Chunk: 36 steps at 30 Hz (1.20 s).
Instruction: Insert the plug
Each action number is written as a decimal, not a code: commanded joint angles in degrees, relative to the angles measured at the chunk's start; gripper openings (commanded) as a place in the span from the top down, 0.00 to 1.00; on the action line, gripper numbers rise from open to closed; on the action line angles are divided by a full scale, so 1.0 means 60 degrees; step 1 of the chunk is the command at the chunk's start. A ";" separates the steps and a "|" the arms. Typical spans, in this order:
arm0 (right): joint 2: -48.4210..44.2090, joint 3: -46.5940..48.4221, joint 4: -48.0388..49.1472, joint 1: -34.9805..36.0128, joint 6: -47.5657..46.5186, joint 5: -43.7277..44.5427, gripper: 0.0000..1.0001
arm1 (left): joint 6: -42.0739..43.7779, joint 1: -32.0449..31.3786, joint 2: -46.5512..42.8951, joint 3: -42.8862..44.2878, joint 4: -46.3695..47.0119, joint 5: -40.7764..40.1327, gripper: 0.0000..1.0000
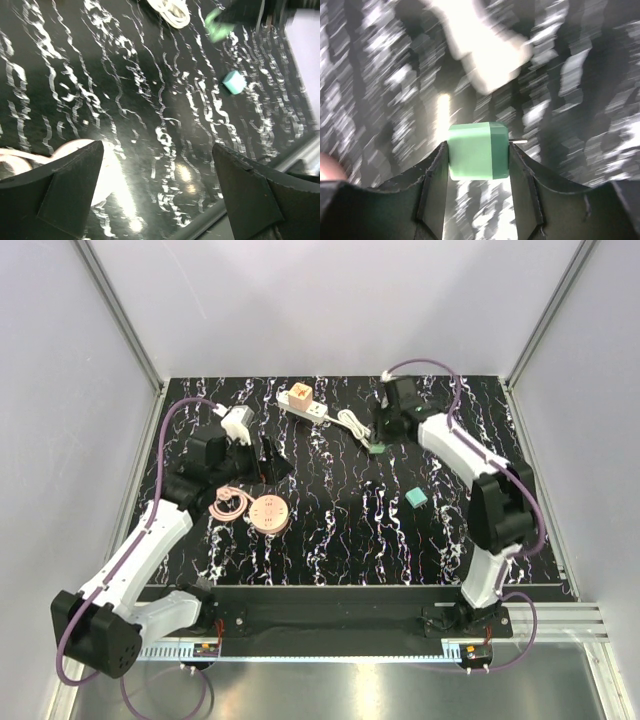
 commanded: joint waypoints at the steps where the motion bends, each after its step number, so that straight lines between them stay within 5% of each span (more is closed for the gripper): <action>1: -0.1414 -0.1424 0.0911 0.1851 0.0863 -0.0048 1.00 | -0.1132 0.0031 0.0272 0.0411 0.0078 0.0754 0.06; 7: -0.3541 -0.4281 0.4118 0.4169 0.0981 0.1196 1.00 | -0.2320 0.0016 0.0536 0.0456 0.0253 0.1299 0.09; 16: -0.4700 -0.5557 0.6551 0.4964 0.1084 0.1594 1.00 | -0.3653 0.0016 0.0594 -0.0393 0.1541 0.2016 0.18; 31: -0.5052 -0.6071 0.8017 0.5653 0.1230 0.1974 1.00 | -0.4254 -0.0145 0.1166 -0.0672 0.2363 0.2383 0.28; 36: -0.4980 -0.6101 0.8165 0.5697 0.1215 0.2194 1.00 | -0.4532 -0.0232 0.1297 -0.0965 0.2641 0.2602 0.46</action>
